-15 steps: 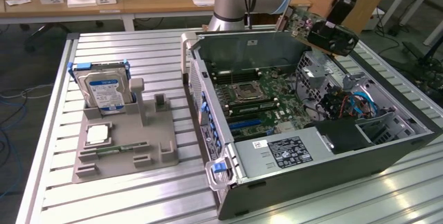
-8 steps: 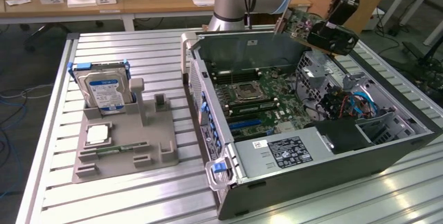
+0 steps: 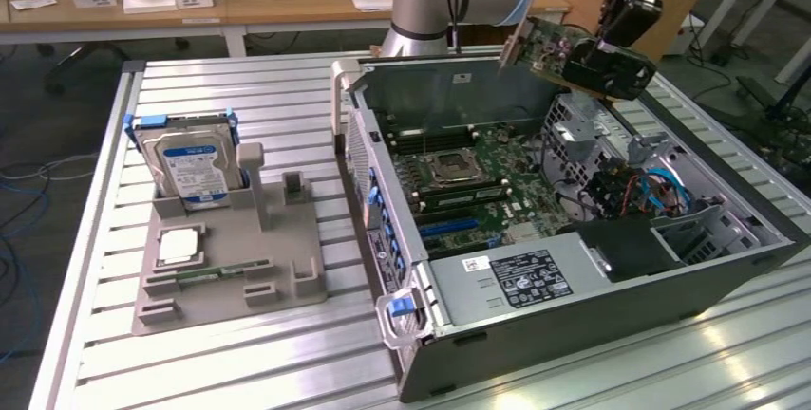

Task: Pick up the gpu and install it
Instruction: 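Insert the gpu into the slot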

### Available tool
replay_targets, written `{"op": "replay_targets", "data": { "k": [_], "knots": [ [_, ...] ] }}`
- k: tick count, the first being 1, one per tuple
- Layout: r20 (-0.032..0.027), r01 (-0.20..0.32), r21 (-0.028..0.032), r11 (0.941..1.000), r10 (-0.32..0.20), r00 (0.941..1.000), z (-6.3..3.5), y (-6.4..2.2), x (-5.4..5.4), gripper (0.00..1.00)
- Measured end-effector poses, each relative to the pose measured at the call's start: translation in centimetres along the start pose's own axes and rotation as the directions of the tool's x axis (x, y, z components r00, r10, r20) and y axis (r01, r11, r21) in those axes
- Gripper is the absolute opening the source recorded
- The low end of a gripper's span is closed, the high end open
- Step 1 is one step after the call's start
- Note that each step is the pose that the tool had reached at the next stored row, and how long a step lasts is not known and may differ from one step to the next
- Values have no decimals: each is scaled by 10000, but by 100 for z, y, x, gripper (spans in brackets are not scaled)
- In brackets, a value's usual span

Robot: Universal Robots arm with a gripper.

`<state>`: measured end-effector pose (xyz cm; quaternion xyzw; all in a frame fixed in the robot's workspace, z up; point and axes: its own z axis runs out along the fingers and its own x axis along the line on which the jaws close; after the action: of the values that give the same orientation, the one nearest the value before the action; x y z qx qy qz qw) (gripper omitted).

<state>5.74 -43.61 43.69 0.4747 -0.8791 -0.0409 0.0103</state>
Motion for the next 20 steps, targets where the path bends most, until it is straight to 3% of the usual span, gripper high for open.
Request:
{"op": "replay_targets", "data": {
  "k": [10,20],
  "knots": [
    [-77,943,-24,9955,-944,9955,2,0,0,27],
    [-147,1836,-53,9830,-1836,9829,4,0,0,27]
  ]
}}
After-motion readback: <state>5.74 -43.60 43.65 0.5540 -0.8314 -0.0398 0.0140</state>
